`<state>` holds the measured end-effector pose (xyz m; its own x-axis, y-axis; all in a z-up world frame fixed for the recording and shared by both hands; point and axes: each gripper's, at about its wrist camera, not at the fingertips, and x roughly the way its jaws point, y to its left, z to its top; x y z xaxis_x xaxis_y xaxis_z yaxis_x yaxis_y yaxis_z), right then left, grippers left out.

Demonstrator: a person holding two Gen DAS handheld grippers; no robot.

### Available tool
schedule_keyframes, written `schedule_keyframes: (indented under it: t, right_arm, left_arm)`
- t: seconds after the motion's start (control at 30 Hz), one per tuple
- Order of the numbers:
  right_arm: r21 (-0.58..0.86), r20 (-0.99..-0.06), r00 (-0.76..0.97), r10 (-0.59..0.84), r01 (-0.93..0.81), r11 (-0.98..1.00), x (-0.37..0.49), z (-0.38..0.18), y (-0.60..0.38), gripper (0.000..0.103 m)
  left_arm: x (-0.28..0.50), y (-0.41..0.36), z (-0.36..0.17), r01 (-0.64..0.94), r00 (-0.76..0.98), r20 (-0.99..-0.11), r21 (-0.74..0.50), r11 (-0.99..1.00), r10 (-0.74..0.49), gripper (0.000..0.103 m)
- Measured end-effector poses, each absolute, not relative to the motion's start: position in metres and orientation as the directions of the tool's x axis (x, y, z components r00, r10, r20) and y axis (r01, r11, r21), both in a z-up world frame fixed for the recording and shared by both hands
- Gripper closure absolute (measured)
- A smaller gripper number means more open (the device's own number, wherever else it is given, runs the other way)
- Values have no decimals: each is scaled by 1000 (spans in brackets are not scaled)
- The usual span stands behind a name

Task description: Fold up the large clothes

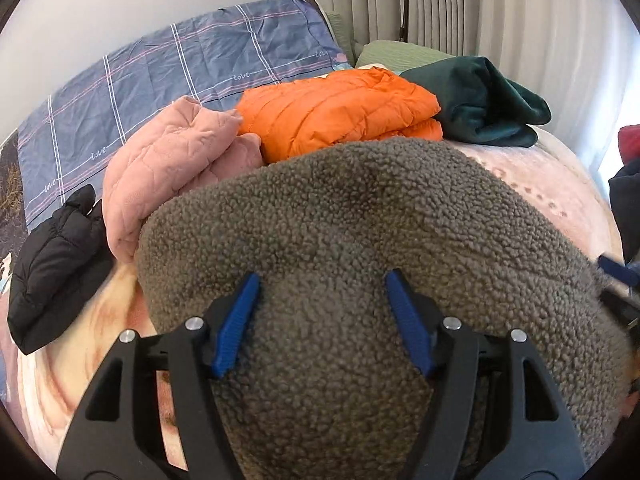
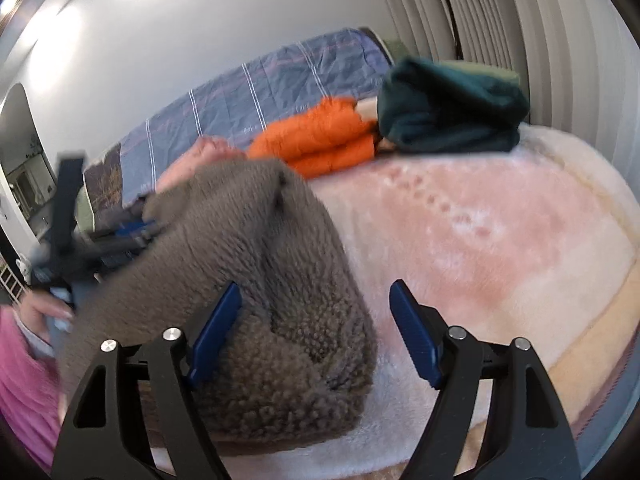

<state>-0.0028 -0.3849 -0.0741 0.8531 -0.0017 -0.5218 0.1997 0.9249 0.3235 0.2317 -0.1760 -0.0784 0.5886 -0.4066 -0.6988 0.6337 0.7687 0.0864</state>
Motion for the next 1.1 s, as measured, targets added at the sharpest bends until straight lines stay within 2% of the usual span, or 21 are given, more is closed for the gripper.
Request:
schedule_keyframes:
  t: [0.07,0.13,0.17,0.23,0.27,0.33,0.37,0.43,0.47,0.5,0.53,0.6,0.67,0.73,0.77,0.8,0.93,1.1]
  right_arm:
    - [340,-450,892,33,137,930,-7,-54,-378,41]
    - [330,-388,918,80,57,942,-5,-39,-365,46]
    - [309,-386,917,101,26,951,2,-38,-357,47]
    - [265,-471,878,87,47,963,25,-53,-346,48]
    - [281,-556,825,96,78,957,43,-78,-345,47]
    - [430,-527,834,162,97,897,46,-106,-360,38]
    - [461,-522,833,184,94,882,44,-108,-366,38]
    - [463,-524,831,186,94,882,40,-104,-369,38]
    - [456,-529,828,186,92,885,40,-103,-367,38]
    - [445,-534,825,183,91,891,41,-102,-365,38]
    - [431,-541,823,175,93,898,42,-100,-362,38]
    - [410,-552,819,158,102,906,42,-96,-358,38]
    - [404,-550,822,146,109,908,39,-97,-357,38]
    - [398,-547,826,136,114,910,36,-97,-356,37]
    - [390,-549,827,124,121,913,35,-97,-355,38]
    - [366,-561,822,95,143,919,36,-98,-354,38]
    - [338,-559,827,54,168,926,37,-100,-353,36]
    - [318,-550,834,52,151,936,39,-98,-352,35]
  left_arm:
    - [234,-174,-79,631,591,-695,84,771,-408,35]
    - [233,-170,-77,629,595,-692,86,773,-408,35]
    - [233,-170,-77,628,598,-691,89,773,-406,35]
    - [232,-168,-76,626,602,-688,90,775,-406,35]
    - [232,-167,-76,625,602,-685,85,776,-410,35]
    - [231,-165,-74,621,611,-679,92,778,-408,35]
    - [231,-165,-72,628,609,-674,87,774,-419,35]
    - [228,-171,-60,649,610,-661,100,754,-437,43]
    - [228,-177,-55,655,612,-658,111,747,-439,63]
    - [232,-187,-44,665,604,-661,112,738,-445,78]
    - [235,-193,-37,670,597,-661,100,735,-454,79]
    - [240,-212,-20,694,587,-648,94,714,-485,79]
    - [242,-240,-13,722,597,-649,177,668,-472,79]
    - [252,-269,-33,778,529,-725,206,594,-441,67]
    - [266,-288,-67,791,472,-815,223,570,-336,62]
    - [272,-296,-85,790,452,-845,231,568,-285,62]
    - [270,-309,-96,773,502,-830,305,556,-243,62]
    - [274,-295,-89,770,487,-819,239,592,-304,61]
